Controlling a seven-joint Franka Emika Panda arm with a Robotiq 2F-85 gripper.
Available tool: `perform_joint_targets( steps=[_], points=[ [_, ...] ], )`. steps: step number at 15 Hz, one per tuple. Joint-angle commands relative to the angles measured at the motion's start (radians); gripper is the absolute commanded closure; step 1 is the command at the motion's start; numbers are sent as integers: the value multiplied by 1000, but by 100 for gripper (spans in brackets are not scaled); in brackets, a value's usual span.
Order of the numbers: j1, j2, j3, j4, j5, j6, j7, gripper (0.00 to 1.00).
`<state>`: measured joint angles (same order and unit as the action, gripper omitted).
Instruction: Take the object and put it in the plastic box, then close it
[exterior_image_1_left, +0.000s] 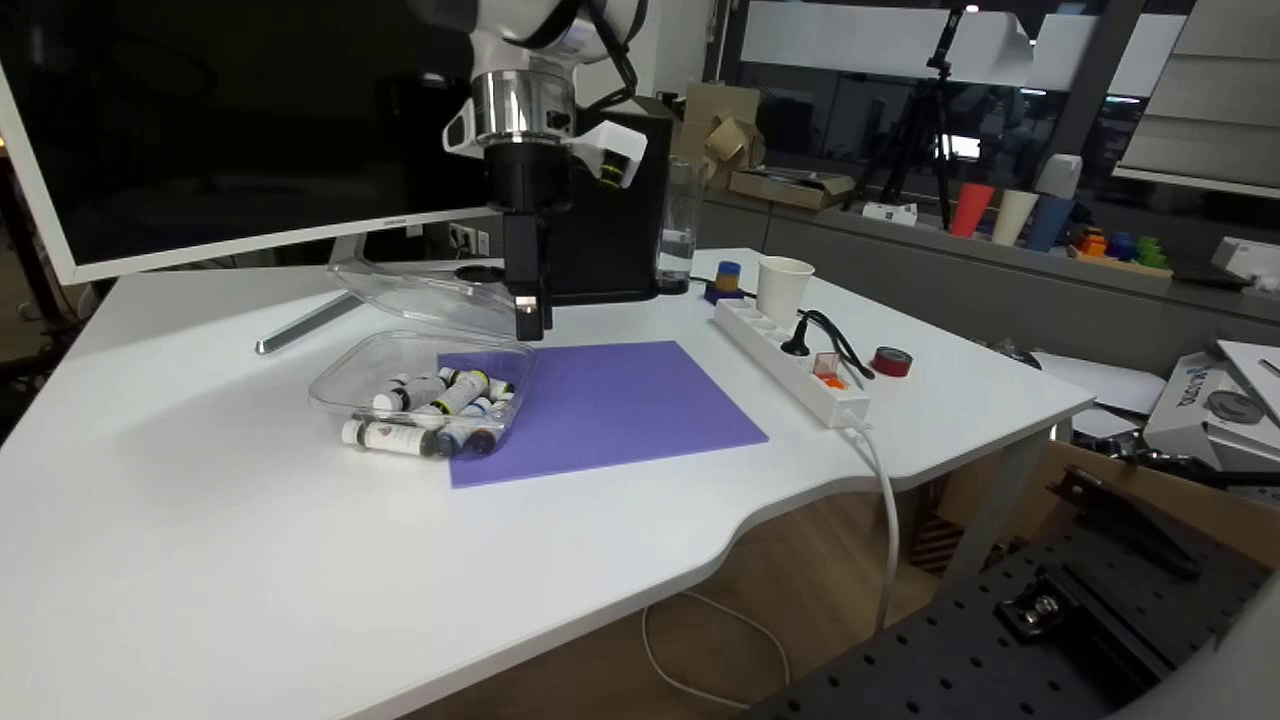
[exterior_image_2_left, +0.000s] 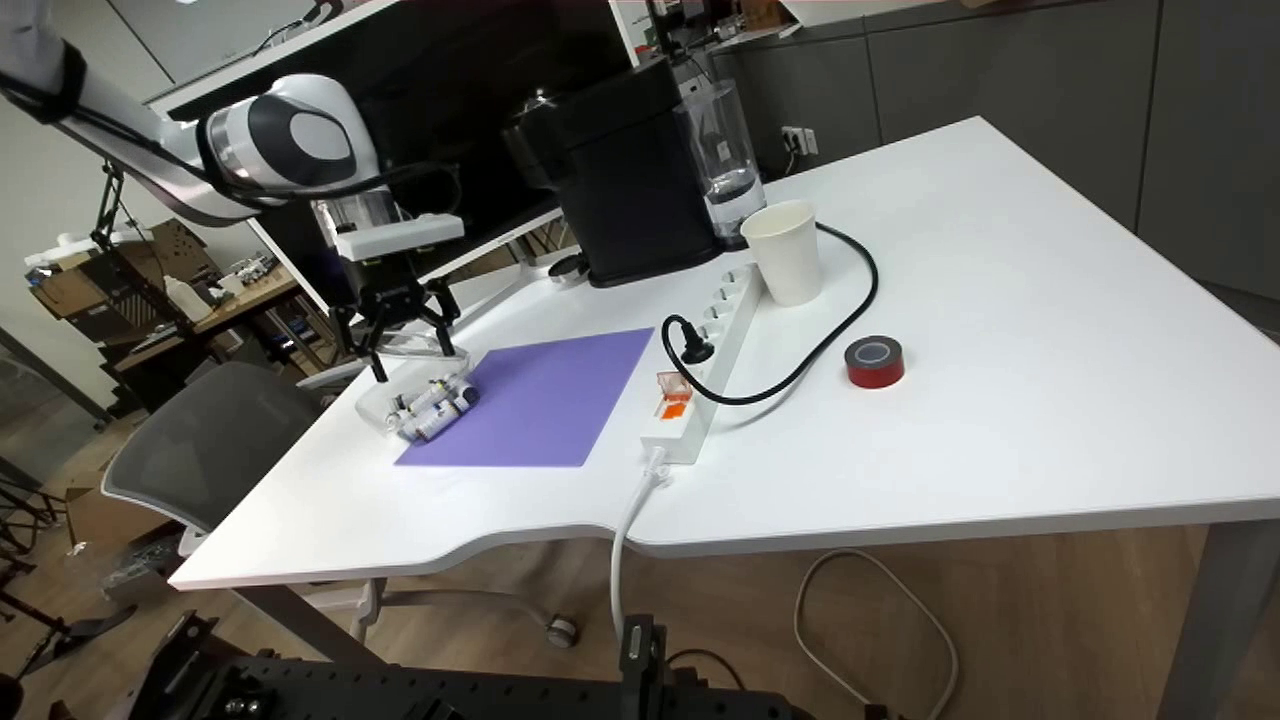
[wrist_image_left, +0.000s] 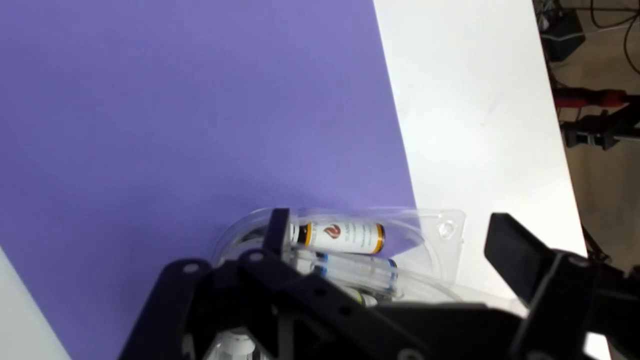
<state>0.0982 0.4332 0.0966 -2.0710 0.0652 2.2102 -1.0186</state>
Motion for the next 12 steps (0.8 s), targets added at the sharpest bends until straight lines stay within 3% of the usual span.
perform_joint_targets(
  steps=[1,5,12],
  points=[
    [48,-54,-11,-55,-208,-56,158,0],
    [83,-74,2,-80,-379,-172,303,0],
    [56,-107,4,-125,-371,-147,619,0]
  ],
)
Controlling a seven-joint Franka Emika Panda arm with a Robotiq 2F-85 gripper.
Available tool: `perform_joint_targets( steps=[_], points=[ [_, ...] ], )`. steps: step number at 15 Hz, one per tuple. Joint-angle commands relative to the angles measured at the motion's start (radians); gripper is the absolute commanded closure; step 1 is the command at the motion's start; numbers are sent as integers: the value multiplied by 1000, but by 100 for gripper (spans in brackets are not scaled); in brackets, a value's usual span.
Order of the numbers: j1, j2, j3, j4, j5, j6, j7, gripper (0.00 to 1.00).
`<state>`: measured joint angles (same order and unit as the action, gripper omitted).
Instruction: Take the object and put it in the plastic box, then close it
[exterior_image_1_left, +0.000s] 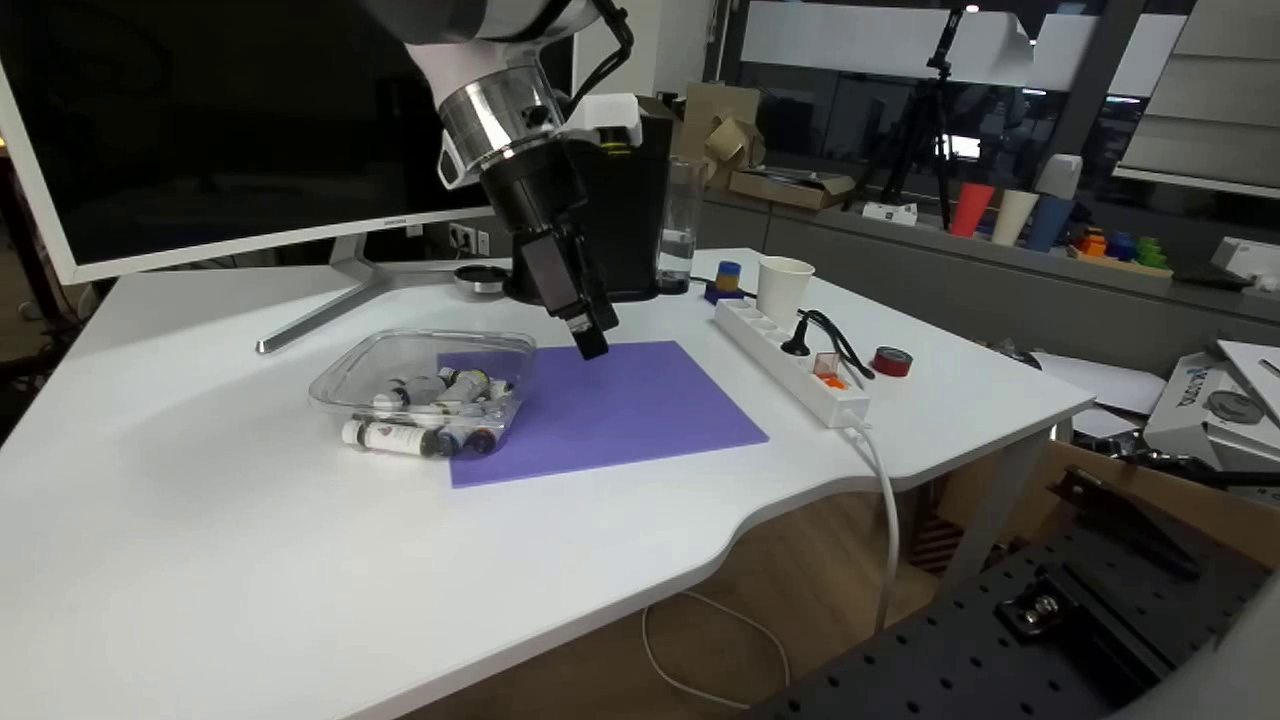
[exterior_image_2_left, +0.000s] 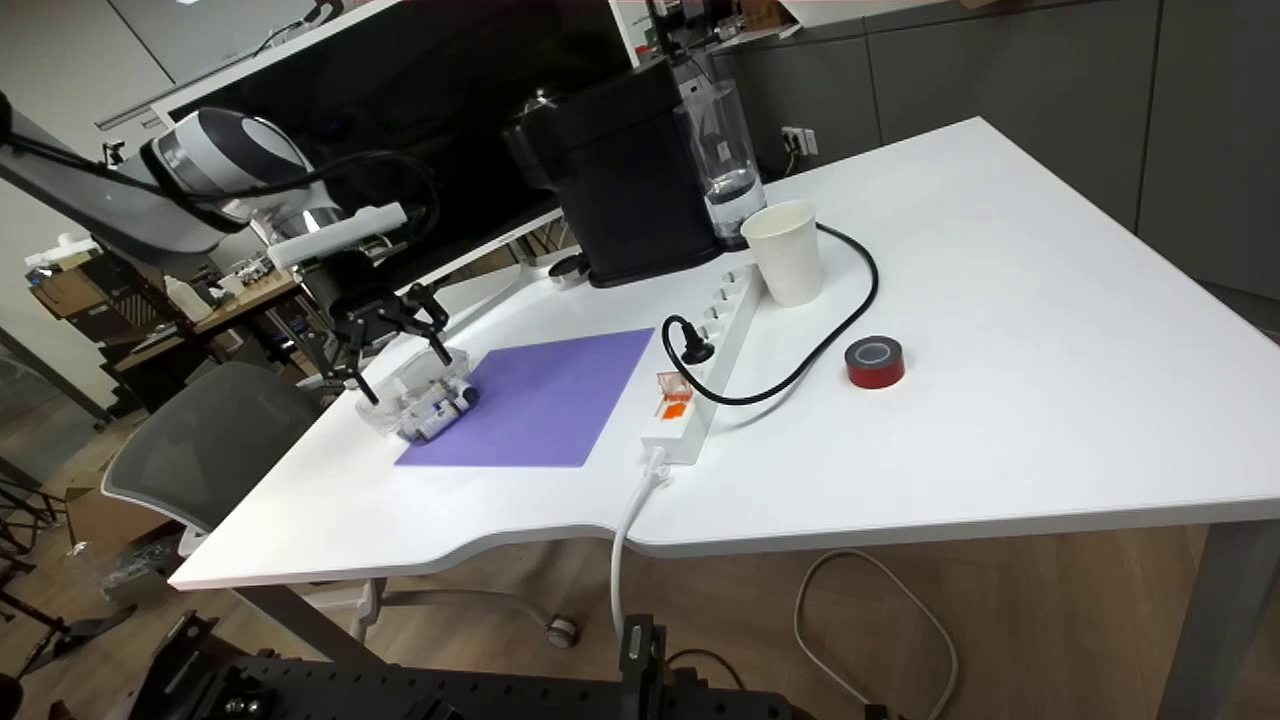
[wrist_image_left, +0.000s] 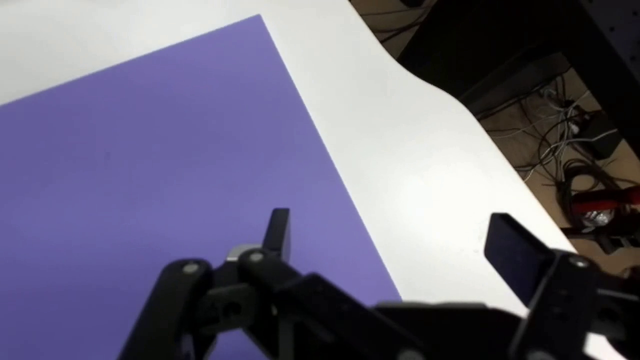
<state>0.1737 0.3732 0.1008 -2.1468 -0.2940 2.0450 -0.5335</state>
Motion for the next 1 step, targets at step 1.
perform_joint_targets(
  steps=[1],
  points=[
    [-24,-42,-5,-48,-11,15,173,0]
  ],
)
